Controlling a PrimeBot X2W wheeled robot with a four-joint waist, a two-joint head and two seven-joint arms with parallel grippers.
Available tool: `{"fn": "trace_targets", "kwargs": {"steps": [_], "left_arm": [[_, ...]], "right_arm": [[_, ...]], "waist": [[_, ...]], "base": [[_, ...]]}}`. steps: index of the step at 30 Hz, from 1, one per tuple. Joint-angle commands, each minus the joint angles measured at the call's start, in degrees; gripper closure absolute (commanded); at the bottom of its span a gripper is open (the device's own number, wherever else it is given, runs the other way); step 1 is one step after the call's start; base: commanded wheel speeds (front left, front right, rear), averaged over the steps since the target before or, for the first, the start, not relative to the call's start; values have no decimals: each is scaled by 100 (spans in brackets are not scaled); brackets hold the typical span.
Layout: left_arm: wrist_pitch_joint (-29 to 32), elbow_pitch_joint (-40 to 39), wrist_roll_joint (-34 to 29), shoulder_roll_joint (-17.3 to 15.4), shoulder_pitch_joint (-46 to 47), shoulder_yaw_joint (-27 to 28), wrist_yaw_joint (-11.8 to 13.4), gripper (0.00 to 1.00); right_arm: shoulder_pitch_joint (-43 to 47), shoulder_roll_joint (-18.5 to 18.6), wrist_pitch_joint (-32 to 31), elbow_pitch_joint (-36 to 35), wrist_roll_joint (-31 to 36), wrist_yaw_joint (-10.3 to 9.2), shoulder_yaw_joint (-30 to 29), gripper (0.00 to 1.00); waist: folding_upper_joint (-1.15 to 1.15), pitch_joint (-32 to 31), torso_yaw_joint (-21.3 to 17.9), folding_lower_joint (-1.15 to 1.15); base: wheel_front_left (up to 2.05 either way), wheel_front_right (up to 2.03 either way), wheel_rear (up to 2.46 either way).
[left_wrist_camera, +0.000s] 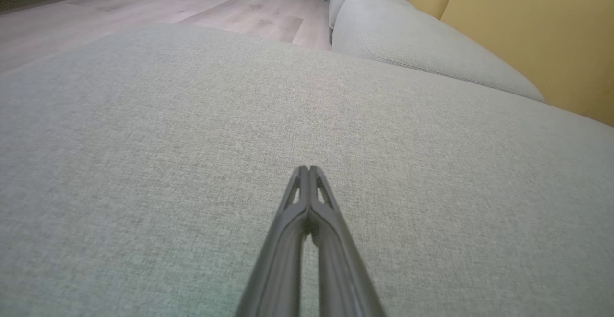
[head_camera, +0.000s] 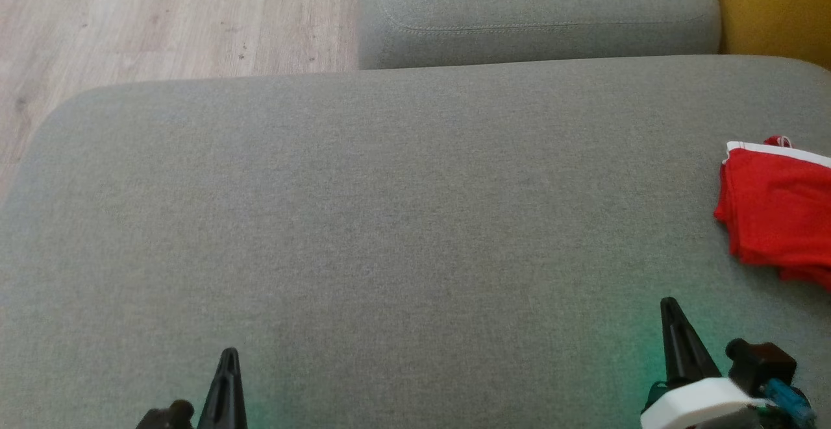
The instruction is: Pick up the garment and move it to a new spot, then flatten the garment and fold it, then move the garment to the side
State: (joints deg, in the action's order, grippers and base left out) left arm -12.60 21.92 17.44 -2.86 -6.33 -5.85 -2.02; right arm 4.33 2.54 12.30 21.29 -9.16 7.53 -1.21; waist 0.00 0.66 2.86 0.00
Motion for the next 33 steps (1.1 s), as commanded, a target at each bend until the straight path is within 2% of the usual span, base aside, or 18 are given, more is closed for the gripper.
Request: {"fn": "trace_targets", "kwargs": {"steps": [1,33], "left_arm": [[28,-195,172,0,211,81,-15,100],[562,-366,2250,-1,505,408,-166,100]], "right_arm": [[-194,6,-33,-199,-202,0,-45,100],[-434,14,-556,-353,-2506,-2,-181,100]], "waist": [[0,0,-4,0],[0,-14,-84,0]], "base": [[0,0,0],[0,0,0]]}}
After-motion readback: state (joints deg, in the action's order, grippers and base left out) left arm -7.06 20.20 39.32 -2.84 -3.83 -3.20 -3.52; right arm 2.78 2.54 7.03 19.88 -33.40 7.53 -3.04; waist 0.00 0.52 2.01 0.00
